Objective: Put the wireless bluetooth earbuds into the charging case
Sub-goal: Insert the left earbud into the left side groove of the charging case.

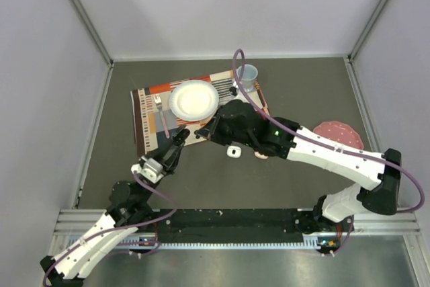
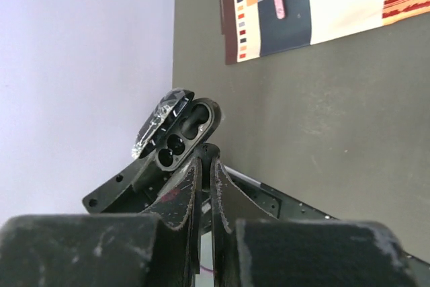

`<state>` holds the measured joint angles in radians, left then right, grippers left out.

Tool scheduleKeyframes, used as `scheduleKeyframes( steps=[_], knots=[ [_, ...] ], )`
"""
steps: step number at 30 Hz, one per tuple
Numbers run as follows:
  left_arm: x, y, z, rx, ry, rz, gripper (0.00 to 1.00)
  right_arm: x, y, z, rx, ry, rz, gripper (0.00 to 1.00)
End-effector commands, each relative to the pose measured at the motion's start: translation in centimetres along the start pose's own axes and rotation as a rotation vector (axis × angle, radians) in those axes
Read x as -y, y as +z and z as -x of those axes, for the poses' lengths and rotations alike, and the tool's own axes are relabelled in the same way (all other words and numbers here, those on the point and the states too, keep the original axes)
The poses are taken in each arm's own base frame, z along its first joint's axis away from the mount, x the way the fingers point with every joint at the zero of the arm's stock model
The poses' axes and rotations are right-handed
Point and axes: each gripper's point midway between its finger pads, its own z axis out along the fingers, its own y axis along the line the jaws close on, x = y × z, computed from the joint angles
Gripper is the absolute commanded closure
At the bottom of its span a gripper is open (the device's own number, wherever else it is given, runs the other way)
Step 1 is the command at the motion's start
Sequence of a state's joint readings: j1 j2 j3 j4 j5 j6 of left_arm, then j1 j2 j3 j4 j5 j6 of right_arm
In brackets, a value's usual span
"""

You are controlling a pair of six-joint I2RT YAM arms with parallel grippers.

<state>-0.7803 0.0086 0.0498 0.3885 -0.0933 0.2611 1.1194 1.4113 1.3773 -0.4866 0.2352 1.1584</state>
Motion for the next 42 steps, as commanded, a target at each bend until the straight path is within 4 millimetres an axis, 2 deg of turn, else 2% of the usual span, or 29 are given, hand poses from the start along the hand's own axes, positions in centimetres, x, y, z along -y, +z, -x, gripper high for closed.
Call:
scheduleKeyframes(
  steps=[1, 14, 20, 21, 24, 30, 42],
  knots=[
    [-1.1, -0.6, 4.3, 0.207, 0.048, 0.043, 1.00, -1.8, -0.9, 0.0, 0.034, 0.077, -0.034, 1.00],
    [-1.2, -0.1, 3.2, 0.168, 0.089, 0.050, 1.00, -3.7, 0.1, -0.8, 0.020, 0.114, -0.048, 1.00],
    [-1.4, 0.1, 2.9, 0.149, 0.094, 0.058, 1.00, -5.0, -0.3, -1.0, 0.051, 0.100, -0.029, 1.00],
    [-1.3, 0.2, 2.3, 0.124, 0.098, 0.053, 1.00, -5.1, -0.3, -0.7, 0.069, 0.101, -0.029, 1.00],
    [-1.3, 0.3, 1.9, 0.111, 0.101, 0.059, 1.00, -5.6, -0.5, -0.7, 0.076, 0.099, -0.021, 1.00],
    [-1.7, 0.4, 1.5, 0.087, 0.102, 0.082, 1.00, -5.6, -1.0, -0.6, 0.132, 0.092, -0.041, 1.00],
    [-1.2, 0.7, 1.4, 0.085, 0.111, 0.053, 1.00, -6.3, 0.6, -0.8, 0.143, 0.095, -0.063, 1.00]
  ],
)
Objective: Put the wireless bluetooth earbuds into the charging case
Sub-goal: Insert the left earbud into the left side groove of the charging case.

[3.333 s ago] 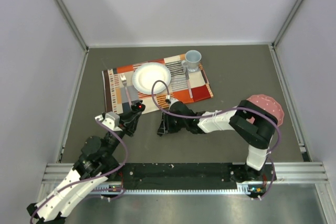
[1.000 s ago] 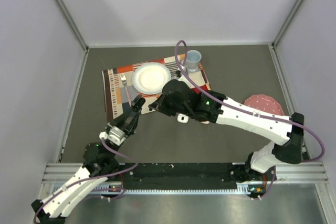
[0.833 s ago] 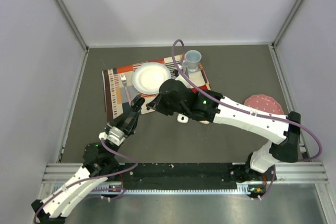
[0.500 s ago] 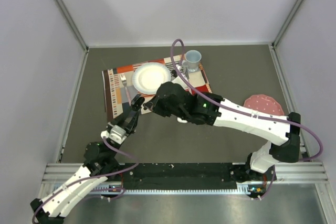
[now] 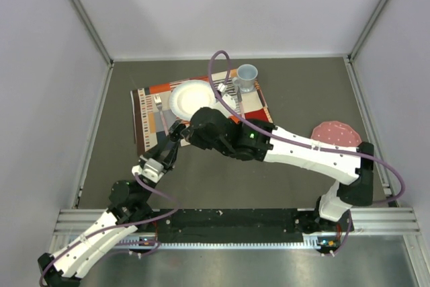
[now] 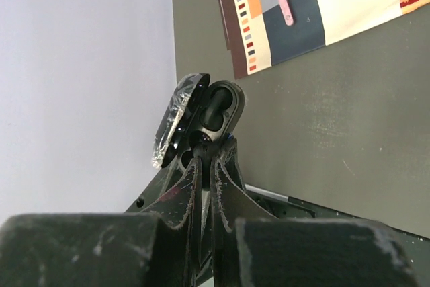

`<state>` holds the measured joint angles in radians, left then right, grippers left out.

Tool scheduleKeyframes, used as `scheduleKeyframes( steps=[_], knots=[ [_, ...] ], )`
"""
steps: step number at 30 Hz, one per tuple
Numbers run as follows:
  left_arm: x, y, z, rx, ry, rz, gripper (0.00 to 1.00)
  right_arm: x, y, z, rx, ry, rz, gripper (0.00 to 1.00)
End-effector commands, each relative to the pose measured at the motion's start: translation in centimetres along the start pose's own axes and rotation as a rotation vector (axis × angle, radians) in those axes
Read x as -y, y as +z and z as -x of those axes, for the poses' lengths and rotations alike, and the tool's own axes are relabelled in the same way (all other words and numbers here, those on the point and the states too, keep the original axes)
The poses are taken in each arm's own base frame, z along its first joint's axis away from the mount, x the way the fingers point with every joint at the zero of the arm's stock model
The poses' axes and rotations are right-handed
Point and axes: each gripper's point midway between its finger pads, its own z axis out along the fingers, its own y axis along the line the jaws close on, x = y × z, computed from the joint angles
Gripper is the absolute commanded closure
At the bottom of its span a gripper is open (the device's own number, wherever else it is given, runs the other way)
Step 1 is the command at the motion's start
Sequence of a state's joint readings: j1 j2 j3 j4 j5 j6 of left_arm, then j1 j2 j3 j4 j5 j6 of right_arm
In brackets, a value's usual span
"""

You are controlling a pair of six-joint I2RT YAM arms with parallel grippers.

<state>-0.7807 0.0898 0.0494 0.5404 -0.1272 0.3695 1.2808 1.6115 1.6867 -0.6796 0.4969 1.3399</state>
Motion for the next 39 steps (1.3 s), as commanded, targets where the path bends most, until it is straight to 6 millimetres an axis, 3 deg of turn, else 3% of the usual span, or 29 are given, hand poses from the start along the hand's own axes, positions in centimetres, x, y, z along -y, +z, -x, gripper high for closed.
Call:
scheduleKeyframes(
  steps=[1, 26, 33, 39],
  knots=[
    [0.2, -0.1, 0.0, 0.030, 0.008, -0.002, 1.00, -1.4, -0.1, 0.7, 0.037, 0.027, 0.012, 1.00],
    [0.5, -0.1, 0.4, 0.045, 0.000, -0.017, 1.00, -0.6, 3.4, -2.6, -0.041, 0.060, -0.061, 1.00],
    [0.7, -0.1, 0.4, 0.049, 0.003, -0.027, 1.00, -1.3, 3.4, -2.4, -0.035, 0.068, -0.050, 0.84],
    [0.8, 0.0, 0.3, 0.046, -0.001, -0.030, 1.00, -1.8, 3.7, -2.7, -0.052, 0.062, -0.041, 0.83]
  ],
)
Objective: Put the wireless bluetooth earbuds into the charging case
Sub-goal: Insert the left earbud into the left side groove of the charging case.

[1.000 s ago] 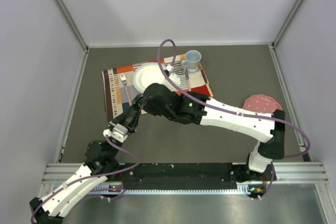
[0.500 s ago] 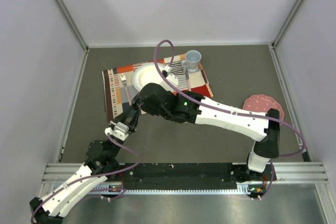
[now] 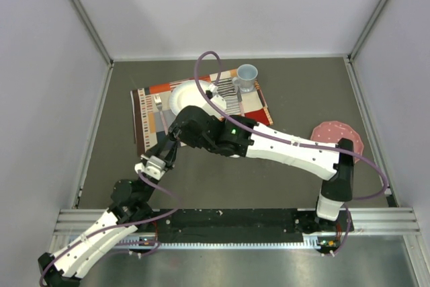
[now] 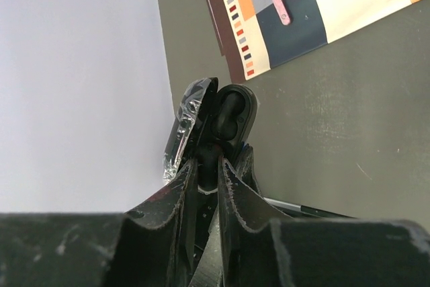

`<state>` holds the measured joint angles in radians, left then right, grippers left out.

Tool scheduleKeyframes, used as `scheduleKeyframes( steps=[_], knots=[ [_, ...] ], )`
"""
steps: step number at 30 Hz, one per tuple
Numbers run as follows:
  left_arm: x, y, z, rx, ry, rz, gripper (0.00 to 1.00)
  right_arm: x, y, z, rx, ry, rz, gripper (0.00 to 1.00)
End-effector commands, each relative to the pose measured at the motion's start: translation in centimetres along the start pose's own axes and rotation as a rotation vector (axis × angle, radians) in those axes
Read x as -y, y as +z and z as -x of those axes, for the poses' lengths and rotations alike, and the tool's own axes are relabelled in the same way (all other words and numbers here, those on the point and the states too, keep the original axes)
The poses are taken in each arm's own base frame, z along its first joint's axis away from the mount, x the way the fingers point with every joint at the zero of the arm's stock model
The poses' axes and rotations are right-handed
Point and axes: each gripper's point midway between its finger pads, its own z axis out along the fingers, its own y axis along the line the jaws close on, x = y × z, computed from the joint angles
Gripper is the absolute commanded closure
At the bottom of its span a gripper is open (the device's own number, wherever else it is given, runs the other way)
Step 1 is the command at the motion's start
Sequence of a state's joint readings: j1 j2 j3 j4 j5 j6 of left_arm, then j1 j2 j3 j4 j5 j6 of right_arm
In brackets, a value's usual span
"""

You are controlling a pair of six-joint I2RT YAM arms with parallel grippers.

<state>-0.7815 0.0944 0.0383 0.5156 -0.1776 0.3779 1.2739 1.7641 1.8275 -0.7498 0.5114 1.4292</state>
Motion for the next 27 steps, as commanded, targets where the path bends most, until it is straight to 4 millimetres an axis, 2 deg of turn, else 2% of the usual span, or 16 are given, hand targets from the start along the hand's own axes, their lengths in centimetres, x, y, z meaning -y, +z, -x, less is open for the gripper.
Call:
scheduleKeyframes(
  steps=[1, 13, 18, 21, 25, 27],
  knots=[
    [1.2, 0.2, 1.8, 0.100, -0.015, -0.062, 1.00, -1.8, 0.0, -1.6, -0.061, 0.008, 0.042, 0.83],
    [1.5, 0.4, 1.3, 0.078, -0.015, -0.070, 1.00, -2.8, -0.4, -1.8, -0.082, -0.042, 0.076, 0.78],
    [1.4, 0.4, 1.4, 0.081, -0.018, -0.065, 1.00, -3.3, -1.0, -1.8, -0.085, -0.072, 0.095, 0.73],
    [1.2, 0.3, 1.4, 0.083, -0.020, -0.057, 1.00, -3.1, -0.9, -1.7, -0.078, -0.088, 0.091, 0.65],
    [1.1, 0.2, 1.5, 0.087, -0.026, -0.051, 1.00, -3.4, -1.3, -1.7, -0.078, -0.101, 0.106, 0.63],
    [1.0, 0.2, 1.5, 0.085, -0.029, -0.047, 1.00, -3.5, -1.5, -1.4, -0.070, -0.129, 0.113, 0.60]
  ],
)
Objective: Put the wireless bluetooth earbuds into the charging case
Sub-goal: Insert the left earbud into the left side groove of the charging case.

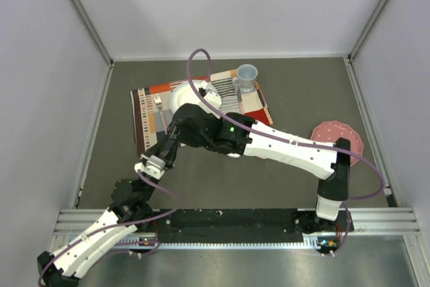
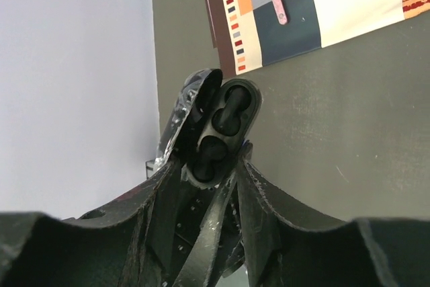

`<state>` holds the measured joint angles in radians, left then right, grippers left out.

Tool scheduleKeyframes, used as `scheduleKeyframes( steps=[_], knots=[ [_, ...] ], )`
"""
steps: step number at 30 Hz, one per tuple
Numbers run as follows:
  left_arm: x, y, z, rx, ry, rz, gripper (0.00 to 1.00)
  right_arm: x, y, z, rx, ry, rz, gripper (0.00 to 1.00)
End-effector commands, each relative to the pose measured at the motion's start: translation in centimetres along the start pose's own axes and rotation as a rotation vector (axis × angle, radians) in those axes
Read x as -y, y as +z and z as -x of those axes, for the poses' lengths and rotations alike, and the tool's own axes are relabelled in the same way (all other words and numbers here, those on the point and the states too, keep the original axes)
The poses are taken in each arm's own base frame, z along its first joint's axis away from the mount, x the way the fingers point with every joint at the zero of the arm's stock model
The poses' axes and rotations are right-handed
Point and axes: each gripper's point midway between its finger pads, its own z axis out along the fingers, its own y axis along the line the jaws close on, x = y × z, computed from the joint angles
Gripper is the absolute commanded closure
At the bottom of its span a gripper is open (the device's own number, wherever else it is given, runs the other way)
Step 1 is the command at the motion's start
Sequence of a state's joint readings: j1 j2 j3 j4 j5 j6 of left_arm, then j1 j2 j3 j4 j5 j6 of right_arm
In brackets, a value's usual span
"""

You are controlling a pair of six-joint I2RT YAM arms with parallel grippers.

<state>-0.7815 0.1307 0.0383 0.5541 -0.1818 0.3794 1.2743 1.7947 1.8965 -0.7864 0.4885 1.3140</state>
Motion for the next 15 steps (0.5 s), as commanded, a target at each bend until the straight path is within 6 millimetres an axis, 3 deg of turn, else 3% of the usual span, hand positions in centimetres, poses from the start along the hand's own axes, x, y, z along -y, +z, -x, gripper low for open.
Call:
scheduleKeyframes(
  steps=[1, 6, 8, 12, 14, 15],
  knots=[
    [1.1, 0.0, 1.5, 0.084, -0.031, -0.055, 1.00, -3.1, -1.3, -0.7, -0.031, -0.017, 0.107, 0.60],
    [0.9, -0.1, 1.4, 0.084, -0.039, -0.042, 1.00, -2.7, -1.9, 0.1, 0.001, -0.038, 0.118, 0.60],
    [0.9, -0.2, 1.3, 0.079, -0.049, -0.039, 1.00, -3.0, -3.1, 0.7, 0.009, -0.080, 0.154, 0.60],
    [0.6, -0.3, 1.1, 0.070, -0.073, -0.017, 1.00, -3.5, -4.1, 0.7, 0.022, -0.129, 0.281, 0.60],
    [0.4, -0.4, 1.1, 0.059, -0.086, -0.010, 1.00, -4.1, -5.9, 1.3, 0.026, -0.137, 0.367, 0.60],
    [0.5, -0.4, 1.0, 0.053, -0.086, -0.011, 1.00, -4.0, -5.6, 0.6, 0.024, -0.130, 0.418, 0.60]
  ],
)
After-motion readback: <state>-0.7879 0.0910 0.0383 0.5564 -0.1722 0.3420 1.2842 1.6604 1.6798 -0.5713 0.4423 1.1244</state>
